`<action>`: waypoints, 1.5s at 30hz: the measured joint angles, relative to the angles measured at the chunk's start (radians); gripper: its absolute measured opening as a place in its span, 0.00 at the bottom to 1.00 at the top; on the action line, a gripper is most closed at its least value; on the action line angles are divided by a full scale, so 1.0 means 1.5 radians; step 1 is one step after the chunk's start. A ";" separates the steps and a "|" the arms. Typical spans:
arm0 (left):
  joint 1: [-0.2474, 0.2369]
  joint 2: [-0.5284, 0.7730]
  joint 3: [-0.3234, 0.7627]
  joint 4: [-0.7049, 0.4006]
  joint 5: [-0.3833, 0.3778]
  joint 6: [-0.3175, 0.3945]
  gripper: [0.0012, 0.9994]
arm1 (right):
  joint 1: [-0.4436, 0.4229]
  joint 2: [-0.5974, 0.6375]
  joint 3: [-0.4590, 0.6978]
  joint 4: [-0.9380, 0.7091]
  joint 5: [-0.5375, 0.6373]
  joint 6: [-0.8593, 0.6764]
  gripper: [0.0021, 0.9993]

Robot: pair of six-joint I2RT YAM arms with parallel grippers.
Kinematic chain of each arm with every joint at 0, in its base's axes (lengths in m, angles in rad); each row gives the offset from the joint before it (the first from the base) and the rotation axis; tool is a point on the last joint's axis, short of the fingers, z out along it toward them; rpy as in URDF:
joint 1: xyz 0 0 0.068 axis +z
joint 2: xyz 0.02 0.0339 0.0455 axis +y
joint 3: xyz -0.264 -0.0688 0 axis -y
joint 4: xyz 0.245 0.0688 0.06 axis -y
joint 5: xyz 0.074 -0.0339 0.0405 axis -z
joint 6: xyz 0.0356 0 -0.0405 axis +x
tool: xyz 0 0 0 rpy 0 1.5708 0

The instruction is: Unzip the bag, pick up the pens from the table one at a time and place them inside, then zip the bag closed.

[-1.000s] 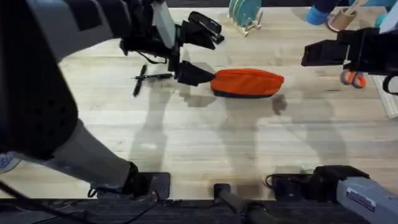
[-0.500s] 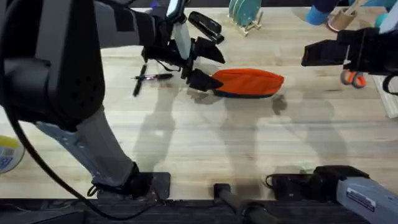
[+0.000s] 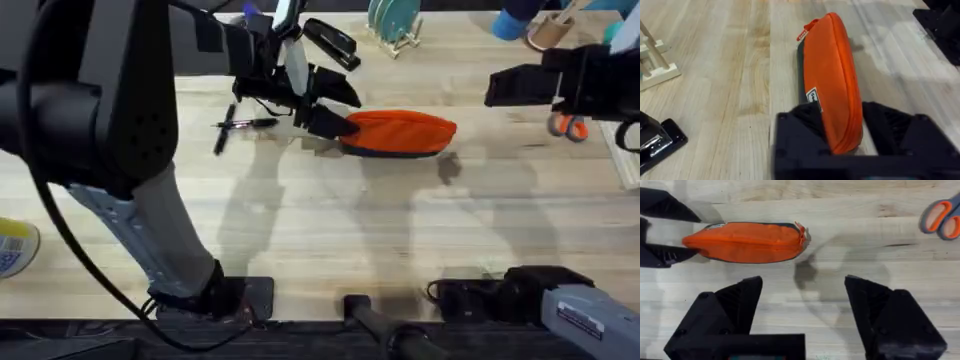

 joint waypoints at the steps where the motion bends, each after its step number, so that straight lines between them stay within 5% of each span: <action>1: 0.000 0.000 0.000 0.000 0.000 -0.002 0.42 | 0.000 0.000 0.000 -0.002 0.000 0.000 1.00; 3: 0.000 0.000 0.000 -0.001 0.001 -0.003 0.11 | 0.000 0.000 0.000 -0.003 0.000 0.000 1.00; 5: -0.001 0.000 0.000 0.000 0.001 -0.003 0.05 | 0.000 0.000 0.000 -0.003 0.000 0.000 1.00; 27: -0.001 0.000 0.000 -0.004 0.001 -0.003 0.04 | 0.000 0.000 0.000 -0.009 -0.005 0.039 1.00; 33: -0.001 0.000 0.000 -0.004 0.001 -0.003 0.04 | -0.016 0.000 0.005 -0.008 -0.095 0.053 1.00; 45: -0.001 0.000 0.000 -0.005 0.001 -0.003 0.04 | -0.144 0.064 0.034 -0.019 -0.258 0.052 1.00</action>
